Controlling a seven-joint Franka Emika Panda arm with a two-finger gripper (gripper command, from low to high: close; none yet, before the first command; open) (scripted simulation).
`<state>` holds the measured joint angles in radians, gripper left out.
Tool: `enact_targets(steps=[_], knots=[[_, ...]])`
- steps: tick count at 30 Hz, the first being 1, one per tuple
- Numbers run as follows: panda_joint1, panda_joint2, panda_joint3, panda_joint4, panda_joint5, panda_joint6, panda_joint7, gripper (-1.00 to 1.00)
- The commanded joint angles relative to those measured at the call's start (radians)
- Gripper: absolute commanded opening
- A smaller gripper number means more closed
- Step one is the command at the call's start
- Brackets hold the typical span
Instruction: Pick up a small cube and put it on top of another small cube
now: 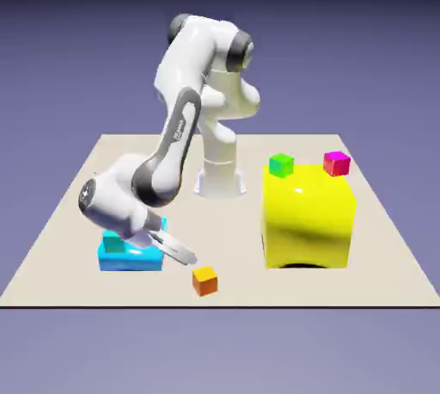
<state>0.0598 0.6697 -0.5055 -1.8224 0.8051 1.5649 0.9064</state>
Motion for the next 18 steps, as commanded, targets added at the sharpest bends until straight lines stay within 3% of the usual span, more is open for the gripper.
enact_targets(steps=[1, 14, 18], knots=[[0.001, 0.036, -0.015, 0.029, 0.024, -0.043, 0.005, 0.00], [0.020, 0.507, -0.207, 0.404, 0.330, -0.603, 0.068, 0.00], [0.069, 0.513, -0.200, 0.341, 0.350, -0.571, 0.043, 0.00]])
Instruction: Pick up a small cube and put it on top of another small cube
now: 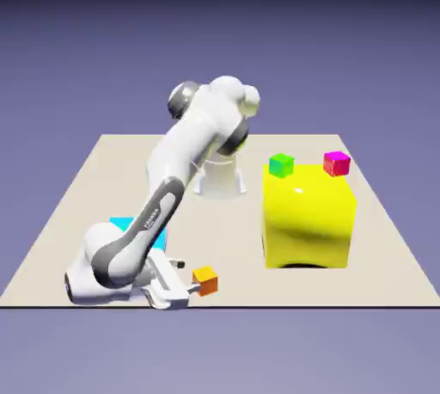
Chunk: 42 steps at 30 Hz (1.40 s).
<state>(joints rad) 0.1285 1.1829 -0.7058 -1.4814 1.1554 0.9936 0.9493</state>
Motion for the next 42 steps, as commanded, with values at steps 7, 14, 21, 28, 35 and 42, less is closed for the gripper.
enact_targets(steps=[7, 14, 21, 28, 35, 42], knots=[[-0.027, 0.003, -0.006, 0.040, -0.007, -0.025, 0.015, -1.00], [-0.136, -0.152, 0.162, 0.031, -0.203, 0.011, 0.041, -1.00], [-0.209, -0.328, 0.416, -0.073, -0.389, 0.039, 0.081, -1.00], [-0.282, -0.503, 0.669, -0.176, -0.575, 0.067, 0.120, -1.00], [-0.340, -0.656, 0.923, -0.293, -0.719, 0.064, 0.165, -1.00], [-0.386, -0.791, 1.177, -0.419, -0.827, 0.035, 0.215, -1.00]])
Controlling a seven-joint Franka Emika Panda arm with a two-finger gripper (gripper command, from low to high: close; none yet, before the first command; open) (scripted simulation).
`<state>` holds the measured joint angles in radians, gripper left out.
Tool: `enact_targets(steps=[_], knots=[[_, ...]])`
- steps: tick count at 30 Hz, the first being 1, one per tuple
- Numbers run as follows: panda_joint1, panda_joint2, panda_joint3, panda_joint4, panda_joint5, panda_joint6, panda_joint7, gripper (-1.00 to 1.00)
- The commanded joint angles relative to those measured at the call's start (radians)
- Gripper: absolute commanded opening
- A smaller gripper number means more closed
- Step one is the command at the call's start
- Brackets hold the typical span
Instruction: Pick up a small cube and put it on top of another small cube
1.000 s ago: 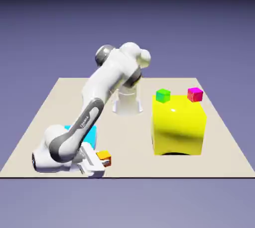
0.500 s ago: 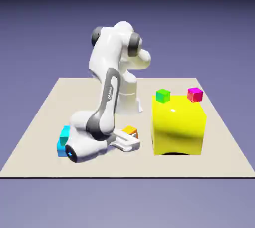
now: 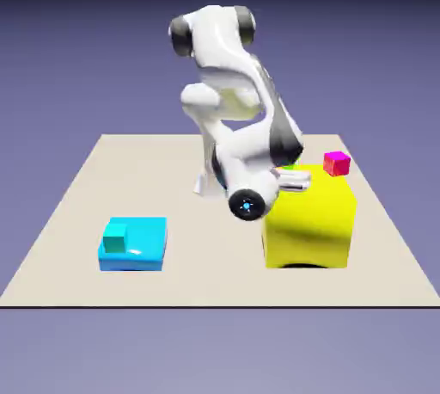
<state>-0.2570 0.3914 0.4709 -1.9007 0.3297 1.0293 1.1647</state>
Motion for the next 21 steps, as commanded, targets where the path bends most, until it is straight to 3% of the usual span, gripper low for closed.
enact_targets(steps=[1, 7, 13, 14, 21], knots=[[-0.007, -0.019, 0.036, -0.018, -0.017, -0.004, 0.006, -1.00], [-0.048, -0.093, 0.182, -0.083, -0.049, -0.055, 0.033, -1.00], [-0.053, -0.184, 0.195, -0.282, -0.030, 0.060, -0.032, -1.00], [-0.053, -0.184, 0.195, -0.282, -0.030, 0.060, -0.032, 1.00], [-0.048, -0.093, 0.182, -0.083, -0.049, -0.055, 0.033, 1.00]])
